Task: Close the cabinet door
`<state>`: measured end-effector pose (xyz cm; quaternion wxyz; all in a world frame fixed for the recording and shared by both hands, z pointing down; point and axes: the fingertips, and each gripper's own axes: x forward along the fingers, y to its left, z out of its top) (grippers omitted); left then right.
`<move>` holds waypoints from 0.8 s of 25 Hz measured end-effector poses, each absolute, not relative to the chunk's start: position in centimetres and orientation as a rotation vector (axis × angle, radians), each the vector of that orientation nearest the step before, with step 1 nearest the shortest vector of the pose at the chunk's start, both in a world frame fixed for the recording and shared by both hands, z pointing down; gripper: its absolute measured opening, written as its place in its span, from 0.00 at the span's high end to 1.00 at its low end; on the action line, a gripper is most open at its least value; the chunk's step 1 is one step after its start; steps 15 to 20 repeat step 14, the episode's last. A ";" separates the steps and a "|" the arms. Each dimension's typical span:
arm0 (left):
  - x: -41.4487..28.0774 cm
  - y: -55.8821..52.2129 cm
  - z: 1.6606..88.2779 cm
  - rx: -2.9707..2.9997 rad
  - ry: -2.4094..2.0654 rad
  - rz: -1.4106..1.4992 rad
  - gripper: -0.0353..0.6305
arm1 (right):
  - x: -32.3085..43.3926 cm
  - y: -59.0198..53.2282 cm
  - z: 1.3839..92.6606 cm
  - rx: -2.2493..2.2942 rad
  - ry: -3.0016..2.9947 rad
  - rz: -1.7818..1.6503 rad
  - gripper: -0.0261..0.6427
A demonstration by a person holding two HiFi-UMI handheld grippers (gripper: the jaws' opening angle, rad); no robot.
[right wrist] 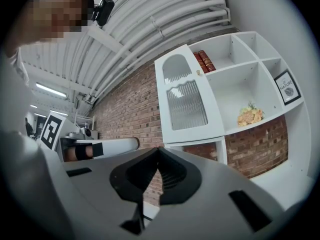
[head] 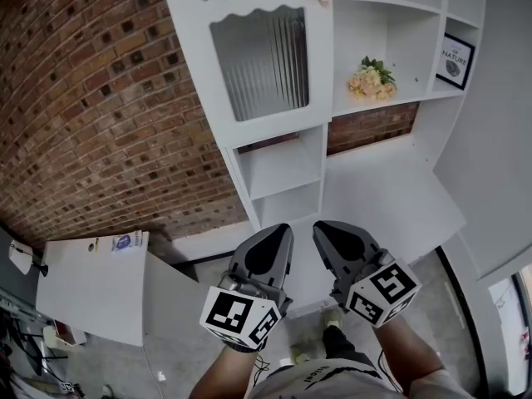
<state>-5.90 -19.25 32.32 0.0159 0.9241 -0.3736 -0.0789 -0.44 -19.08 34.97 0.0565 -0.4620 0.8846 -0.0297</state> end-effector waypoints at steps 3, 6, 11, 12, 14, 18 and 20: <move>-5.6 -19.2 32.5 2.878 -1.151 -0.244 0.93 | -0.3 -19.1 35.0 -1.411 2.686 -0.088 0.94; -5.6 -19.2 32.5 2.874 -1.148 -0.244 0.93 | -0.3 -19.1 34.9 -1.421 2.689 -0.082 0.94; -5.5 -19.3 32.6 2.869 -1.145 -0.243 0.93 | -0.3 -19.2 34.8 -1.425 2.696 -0.075 0.94; -5.5 -19.3 32.7 2.868 -1.143 -0.241 0.93 | -0.3 -19.1 34.8 -1.426 2.697 -0.077 0.94; -5.5 -19.2 33.0 2.867 -1.138 -0.239 0.93 | -0.3 -19.0 34.9 -1.429 2.697 -0.081 0.94; -5.5 -19.2 33.0 2.867 -1.138 -0.239 0.93 | -0.3 -19.0 34.9 -1.429 2.697 -0.081 0.94; -5.5 -19.2 33.0 2.867 -1.138 -0.239 0.93 | -0.3 -19.0 34.9 -1.429 2.697 -0.081 0.94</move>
